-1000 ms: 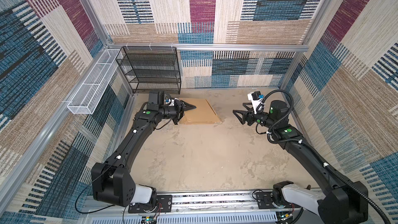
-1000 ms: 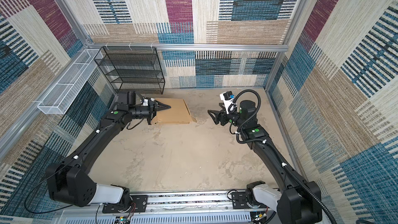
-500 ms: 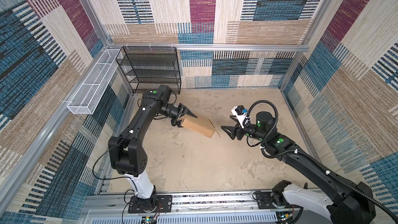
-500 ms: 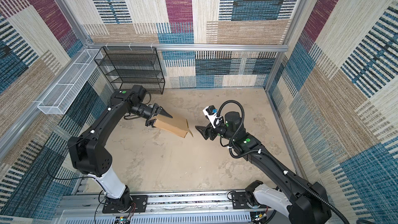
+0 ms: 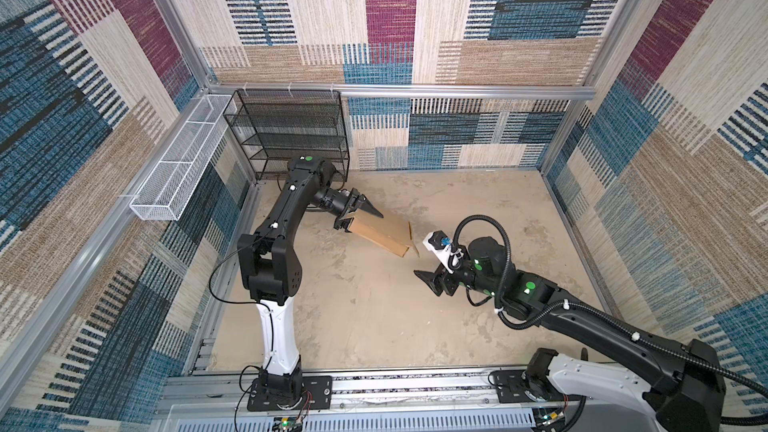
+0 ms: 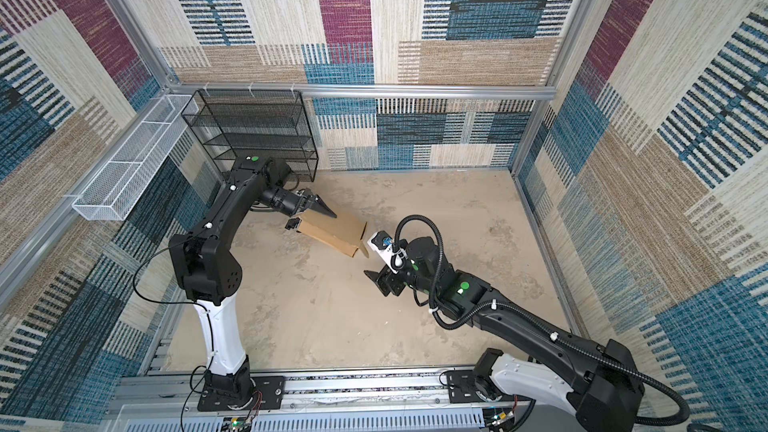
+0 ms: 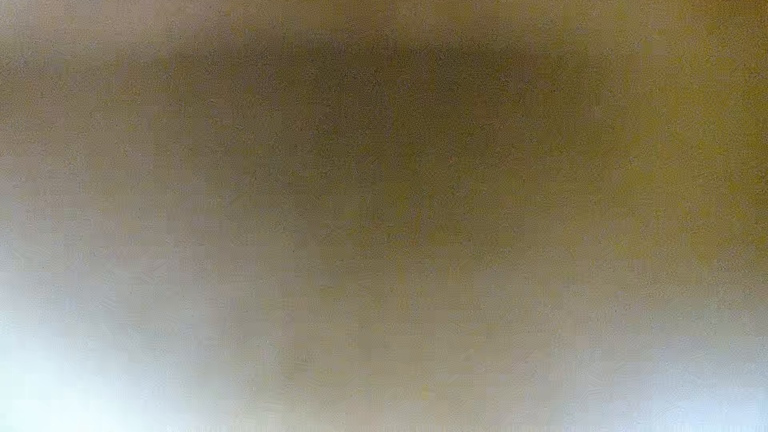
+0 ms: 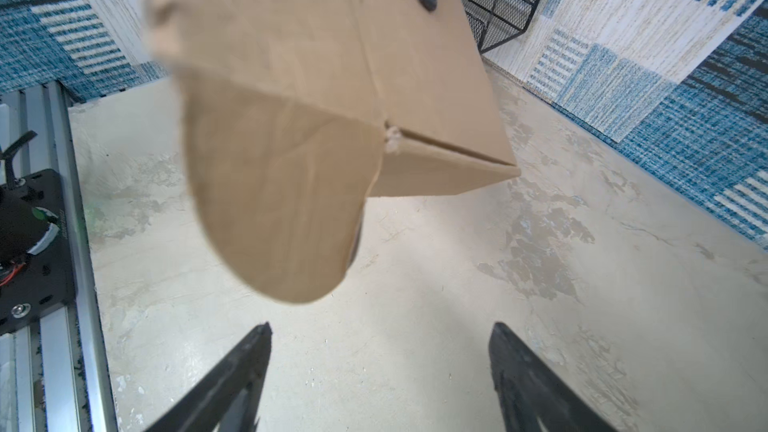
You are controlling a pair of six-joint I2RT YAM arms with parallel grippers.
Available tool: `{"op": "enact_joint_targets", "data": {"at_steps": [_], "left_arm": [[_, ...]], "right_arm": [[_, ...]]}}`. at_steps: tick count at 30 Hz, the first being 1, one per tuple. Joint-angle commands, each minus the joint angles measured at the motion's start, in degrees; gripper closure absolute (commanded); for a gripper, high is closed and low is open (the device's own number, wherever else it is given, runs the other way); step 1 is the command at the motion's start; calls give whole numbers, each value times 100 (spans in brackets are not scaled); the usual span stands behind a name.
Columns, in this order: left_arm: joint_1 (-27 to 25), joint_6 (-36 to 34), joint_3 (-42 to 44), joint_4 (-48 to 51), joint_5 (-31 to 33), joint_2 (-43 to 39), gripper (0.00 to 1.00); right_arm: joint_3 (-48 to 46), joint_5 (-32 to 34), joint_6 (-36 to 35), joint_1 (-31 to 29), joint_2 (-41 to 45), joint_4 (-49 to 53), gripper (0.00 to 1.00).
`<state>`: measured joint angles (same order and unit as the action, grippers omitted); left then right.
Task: Fold the paper box
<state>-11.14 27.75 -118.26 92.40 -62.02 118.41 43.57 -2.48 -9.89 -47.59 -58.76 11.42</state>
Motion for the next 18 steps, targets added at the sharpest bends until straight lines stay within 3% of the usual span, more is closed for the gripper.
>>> {"op": "enact_joint_targets", "data": {"at_steps": [1, 9, 18], "left_arm": [[6, -225, -31, 955, -224, -17, 85], [-21, 173, 464, 955, -144, -316, 100], [-42, 697, 286, 955, 109, -263, 100]], "right_arm": [[-147, 439, -286, -135, 180, -429, 13], [-431, 868, -911, -499, 365, -1271, 10], [-350, 981, -1237, -701, 60, -1751, 10]]}}
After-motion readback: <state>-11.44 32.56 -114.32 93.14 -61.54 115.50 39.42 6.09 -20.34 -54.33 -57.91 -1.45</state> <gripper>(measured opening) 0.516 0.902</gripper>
